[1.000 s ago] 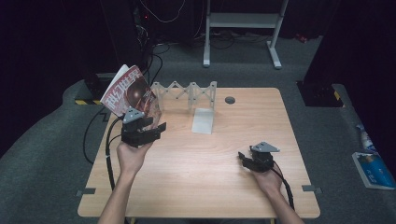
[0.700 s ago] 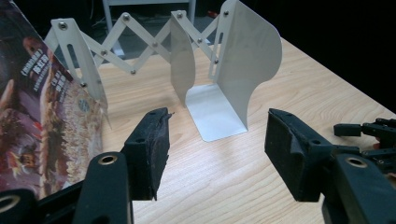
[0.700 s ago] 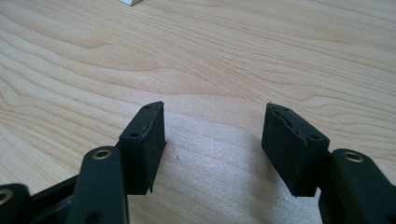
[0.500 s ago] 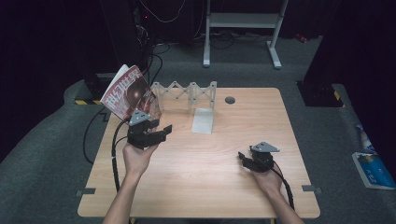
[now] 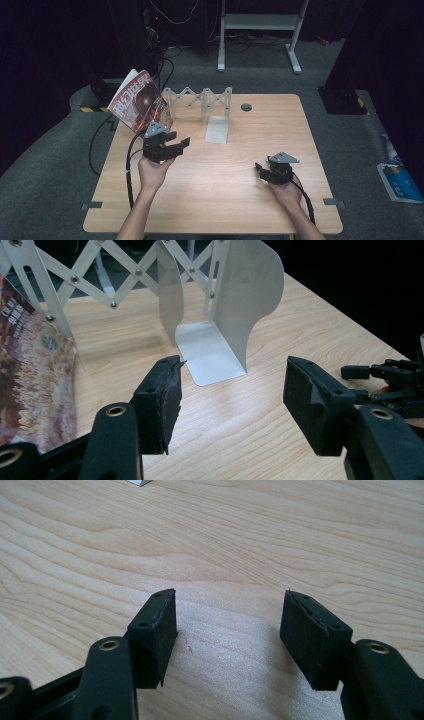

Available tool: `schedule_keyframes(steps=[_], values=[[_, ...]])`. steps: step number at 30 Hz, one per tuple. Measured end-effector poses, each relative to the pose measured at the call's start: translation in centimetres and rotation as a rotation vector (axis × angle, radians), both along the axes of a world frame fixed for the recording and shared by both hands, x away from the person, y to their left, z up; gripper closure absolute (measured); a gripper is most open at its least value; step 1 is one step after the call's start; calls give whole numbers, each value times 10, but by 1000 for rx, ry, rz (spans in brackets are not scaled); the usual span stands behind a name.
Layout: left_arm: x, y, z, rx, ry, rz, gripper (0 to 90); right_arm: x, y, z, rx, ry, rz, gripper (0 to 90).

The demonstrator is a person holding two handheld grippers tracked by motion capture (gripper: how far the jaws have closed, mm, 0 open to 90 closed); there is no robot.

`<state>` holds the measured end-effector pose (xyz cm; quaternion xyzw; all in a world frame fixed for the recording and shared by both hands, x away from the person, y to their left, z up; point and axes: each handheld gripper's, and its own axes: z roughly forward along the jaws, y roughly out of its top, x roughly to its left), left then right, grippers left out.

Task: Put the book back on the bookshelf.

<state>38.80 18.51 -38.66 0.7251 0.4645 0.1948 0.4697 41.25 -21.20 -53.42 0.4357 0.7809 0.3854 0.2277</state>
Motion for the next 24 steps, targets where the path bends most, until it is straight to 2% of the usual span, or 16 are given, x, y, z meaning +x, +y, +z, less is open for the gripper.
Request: schedule_keyframes(steps=[24], values=[[3, -18, -24, -40, 42, -33, 407, 0, 0, 0, 1, 3, -2, 397]])
